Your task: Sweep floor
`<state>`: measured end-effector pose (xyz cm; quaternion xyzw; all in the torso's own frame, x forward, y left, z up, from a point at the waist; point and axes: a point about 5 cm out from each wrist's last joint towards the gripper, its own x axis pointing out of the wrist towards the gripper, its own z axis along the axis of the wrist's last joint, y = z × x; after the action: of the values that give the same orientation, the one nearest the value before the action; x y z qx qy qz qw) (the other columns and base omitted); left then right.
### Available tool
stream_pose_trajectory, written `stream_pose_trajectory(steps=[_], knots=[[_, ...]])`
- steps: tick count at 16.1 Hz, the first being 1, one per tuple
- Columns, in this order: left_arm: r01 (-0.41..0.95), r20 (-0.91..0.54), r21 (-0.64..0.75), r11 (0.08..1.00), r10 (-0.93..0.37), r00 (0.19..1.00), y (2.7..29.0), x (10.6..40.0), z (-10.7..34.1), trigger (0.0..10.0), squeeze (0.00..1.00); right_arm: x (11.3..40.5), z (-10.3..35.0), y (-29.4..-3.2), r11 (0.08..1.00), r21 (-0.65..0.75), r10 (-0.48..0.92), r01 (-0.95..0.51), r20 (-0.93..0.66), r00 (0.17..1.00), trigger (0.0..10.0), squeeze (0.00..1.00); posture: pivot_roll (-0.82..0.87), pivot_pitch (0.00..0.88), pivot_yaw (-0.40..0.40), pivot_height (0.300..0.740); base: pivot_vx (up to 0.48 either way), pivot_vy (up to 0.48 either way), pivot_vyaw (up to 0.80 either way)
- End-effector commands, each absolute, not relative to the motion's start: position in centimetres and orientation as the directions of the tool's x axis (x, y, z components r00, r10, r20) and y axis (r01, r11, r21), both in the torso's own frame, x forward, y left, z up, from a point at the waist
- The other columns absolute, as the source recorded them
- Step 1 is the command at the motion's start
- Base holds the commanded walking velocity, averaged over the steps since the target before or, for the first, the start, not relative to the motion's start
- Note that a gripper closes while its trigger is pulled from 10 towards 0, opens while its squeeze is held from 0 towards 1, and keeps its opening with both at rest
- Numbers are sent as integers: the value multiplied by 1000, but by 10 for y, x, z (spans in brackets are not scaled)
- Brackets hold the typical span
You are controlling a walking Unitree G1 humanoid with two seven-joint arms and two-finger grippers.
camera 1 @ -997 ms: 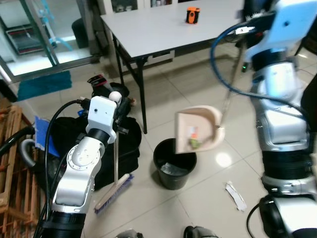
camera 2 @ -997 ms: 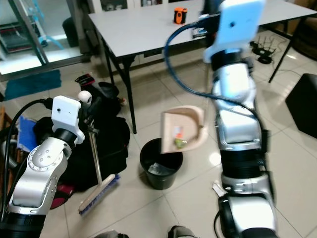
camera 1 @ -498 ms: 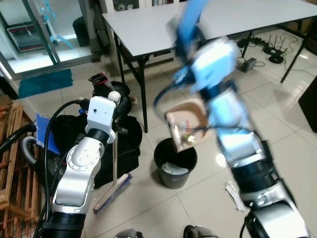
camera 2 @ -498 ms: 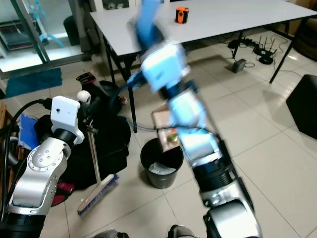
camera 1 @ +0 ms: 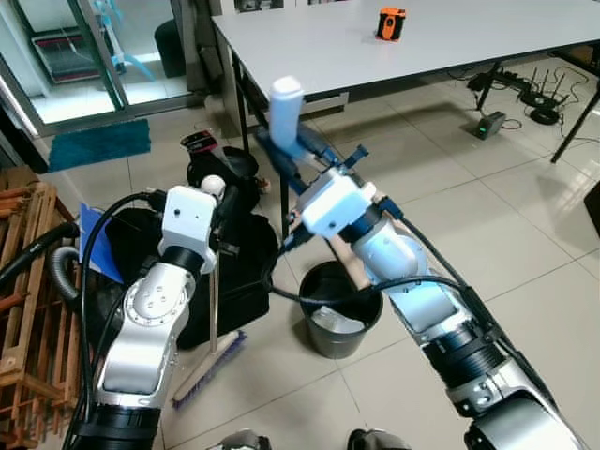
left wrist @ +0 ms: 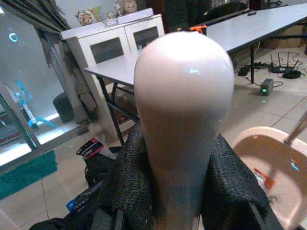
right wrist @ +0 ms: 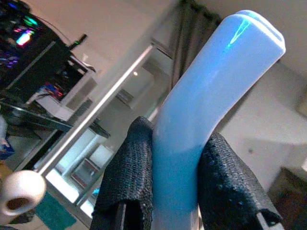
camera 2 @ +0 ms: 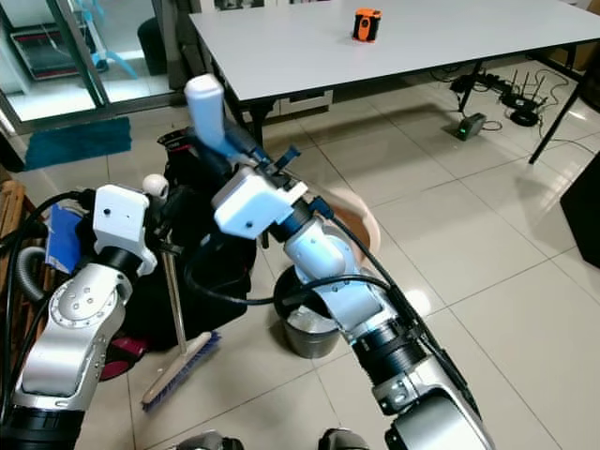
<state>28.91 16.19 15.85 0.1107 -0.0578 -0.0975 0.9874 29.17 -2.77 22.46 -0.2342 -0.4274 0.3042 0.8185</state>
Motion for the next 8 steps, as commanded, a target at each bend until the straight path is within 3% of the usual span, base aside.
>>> stream_pose_trajectory(steps=[1, 6, 7, 8], knots=[[163, 147, 249, 955, -203, 968, 163, 288, 169, 10000, 0, 285, 224, -23, 665, -689, 738, -288, 550, 390, 10000, 0, -29, 62, 20, 740, 0, 0, 0], [170, 148, 249, 953, -211, 966, 161, 288, 169, 10000, 0, 282, 218, -21, 632, -722, 767, -282, 531, 360, 10000, 0, -31, 61, 21, 740, 0, 0, 0], [177, 146, 245, 953, -217, 965, 160, 287, 168, 10000, 0, 286, 224, -26, 656, -709, 743, -258, 547, 387, 10000, 0, -27, 60, 18, 740, 0, 0, 0], [189, 129, 248, 950, -226, 965, 159, 287, 166, 10000, 0, 299, 241, -46, 763, -612, 623, -209, 609, 491, 10000, 0, -25, 61, 16, 740, 0, 0, 0]])
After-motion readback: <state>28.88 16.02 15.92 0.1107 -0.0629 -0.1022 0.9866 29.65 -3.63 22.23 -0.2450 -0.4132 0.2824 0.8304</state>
